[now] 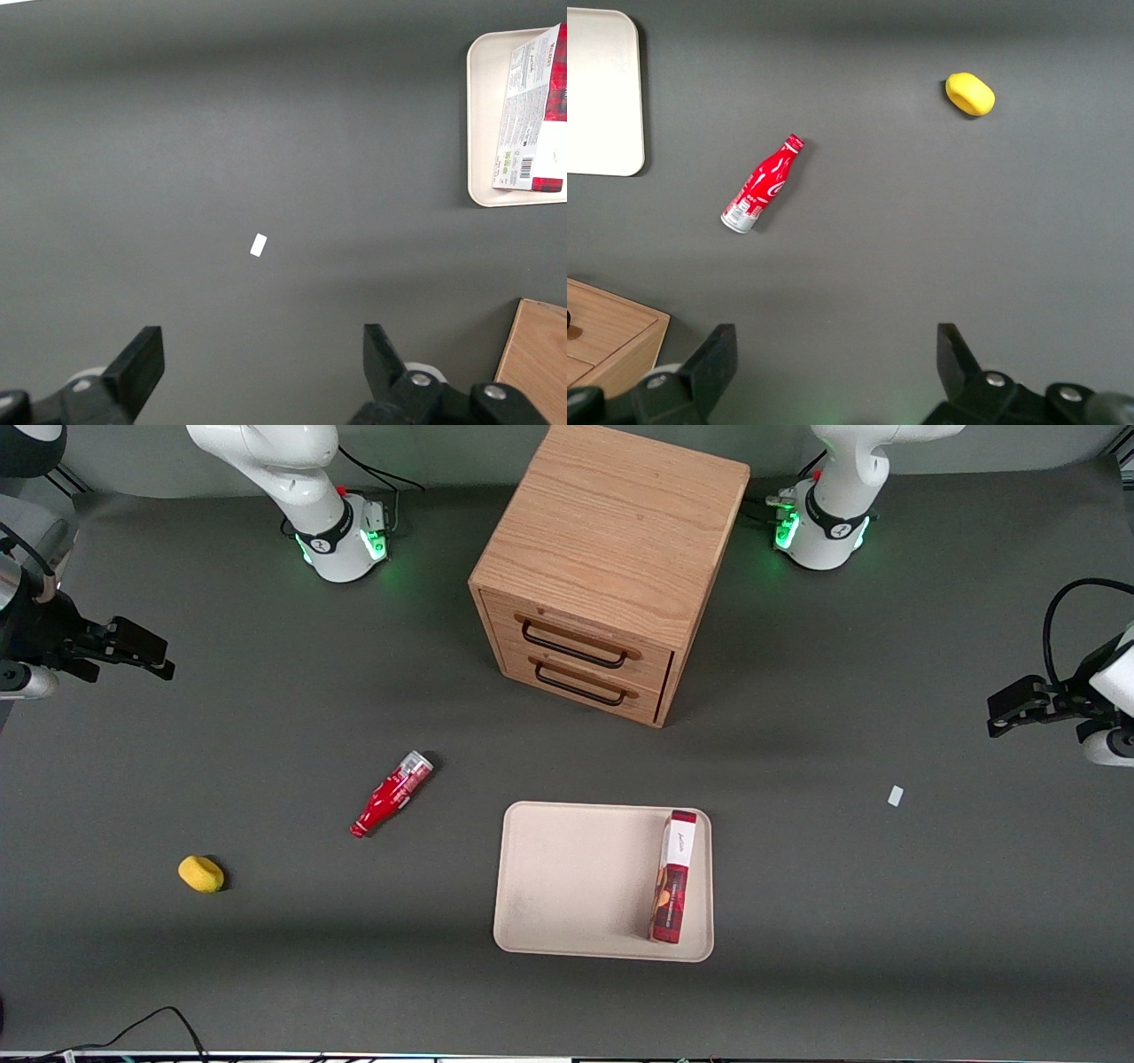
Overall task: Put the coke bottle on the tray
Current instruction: 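Move the open right gripper toward the red Coca-Cola bottle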
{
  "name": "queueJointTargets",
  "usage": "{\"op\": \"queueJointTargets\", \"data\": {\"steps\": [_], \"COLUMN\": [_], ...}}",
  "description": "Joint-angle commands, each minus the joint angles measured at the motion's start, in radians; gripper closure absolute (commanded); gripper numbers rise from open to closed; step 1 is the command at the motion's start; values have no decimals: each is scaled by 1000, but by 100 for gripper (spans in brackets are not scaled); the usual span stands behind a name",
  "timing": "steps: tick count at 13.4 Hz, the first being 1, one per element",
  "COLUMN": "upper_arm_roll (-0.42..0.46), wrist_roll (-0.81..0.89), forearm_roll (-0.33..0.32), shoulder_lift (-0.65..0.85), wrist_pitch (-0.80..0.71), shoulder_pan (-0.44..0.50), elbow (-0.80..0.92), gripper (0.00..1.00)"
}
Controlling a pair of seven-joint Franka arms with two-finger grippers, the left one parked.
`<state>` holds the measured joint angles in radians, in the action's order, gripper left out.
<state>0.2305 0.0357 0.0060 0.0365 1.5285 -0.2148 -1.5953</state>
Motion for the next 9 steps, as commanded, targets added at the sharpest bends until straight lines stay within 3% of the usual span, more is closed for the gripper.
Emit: {"op": "queueJointTargets", "data": {"steps": [1,6,9], "upper_arm_roll": [0,93,180], "wrist_roll": [50,217,543], "forearm_roll": [-5,-8,-3], "shoulder_lift": [5,-38,-113], "wrist_pitch": [-14,8,129], "shoulder_pan": [8,12,17], "elbow": [9,0,-50], "gripper": [0,0,0]}}
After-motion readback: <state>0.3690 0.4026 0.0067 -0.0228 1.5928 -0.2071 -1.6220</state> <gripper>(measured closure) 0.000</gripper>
